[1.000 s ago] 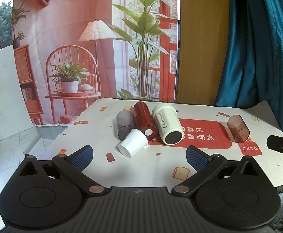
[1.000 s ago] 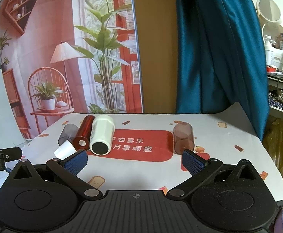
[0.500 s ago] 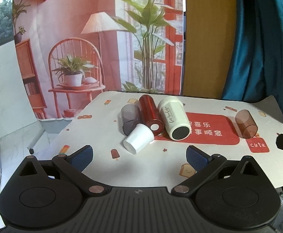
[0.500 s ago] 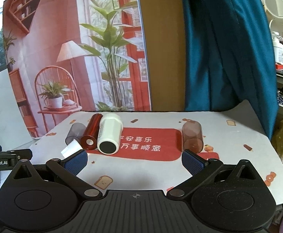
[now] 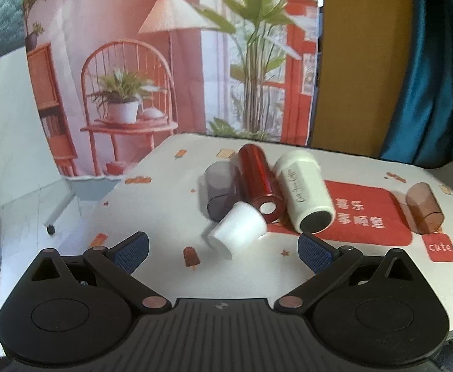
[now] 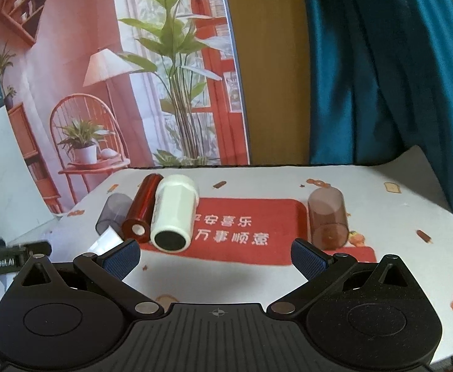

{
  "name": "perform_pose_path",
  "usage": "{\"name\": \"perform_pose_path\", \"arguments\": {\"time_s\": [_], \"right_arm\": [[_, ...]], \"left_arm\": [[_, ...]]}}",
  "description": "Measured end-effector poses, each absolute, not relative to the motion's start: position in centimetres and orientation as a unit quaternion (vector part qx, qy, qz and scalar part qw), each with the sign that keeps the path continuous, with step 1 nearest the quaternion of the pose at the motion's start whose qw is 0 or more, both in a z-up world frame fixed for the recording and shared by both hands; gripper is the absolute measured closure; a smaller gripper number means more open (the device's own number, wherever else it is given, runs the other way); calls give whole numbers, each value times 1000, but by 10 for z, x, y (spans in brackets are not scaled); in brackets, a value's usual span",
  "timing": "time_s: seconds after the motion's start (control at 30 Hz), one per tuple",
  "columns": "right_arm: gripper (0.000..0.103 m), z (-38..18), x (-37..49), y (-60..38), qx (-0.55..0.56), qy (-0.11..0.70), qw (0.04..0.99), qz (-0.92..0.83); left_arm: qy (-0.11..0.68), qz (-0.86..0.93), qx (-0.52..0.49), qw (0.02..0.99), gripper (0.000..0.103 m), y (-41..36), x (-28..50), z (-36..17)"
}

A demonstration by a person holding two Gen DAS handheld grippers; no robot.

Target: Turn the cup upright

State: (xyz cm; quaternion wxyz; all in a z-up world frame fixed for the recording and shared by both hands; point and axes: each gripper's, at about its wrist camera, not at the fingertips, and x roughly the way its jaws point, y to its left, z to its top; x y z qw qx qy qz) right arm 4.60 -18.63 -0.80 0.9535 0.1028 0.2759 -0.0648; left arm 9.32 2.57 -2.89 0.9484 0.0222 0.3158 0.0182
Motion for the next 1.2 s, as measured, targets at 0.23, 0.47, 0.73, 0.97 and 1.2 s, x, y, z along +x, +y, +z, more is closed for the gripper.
{"name": "perform_pose_path", "arguments": {"time_s": [0.23,0.47,0.73,0.97,1.2], "right_arm": [[0,-28,87,-197,110,291,948,-61],[0,-58,138,-198,82,321,944,1],[3,-95,210,-193,106,358,927,29],[7,-122,273,-174,115,393,911,43],[28,-140,304,-171,182,416,890,43]], "left_arm": [[358,20,13,933,0,37,112,-51],[378,33,-20,925,0,55,124,-70],[398,61,-46,914,0,71,130,-90],[404,81,-54,909,0,75,127,-97],[418,85,-61,903,0,76,130,-101]]}}
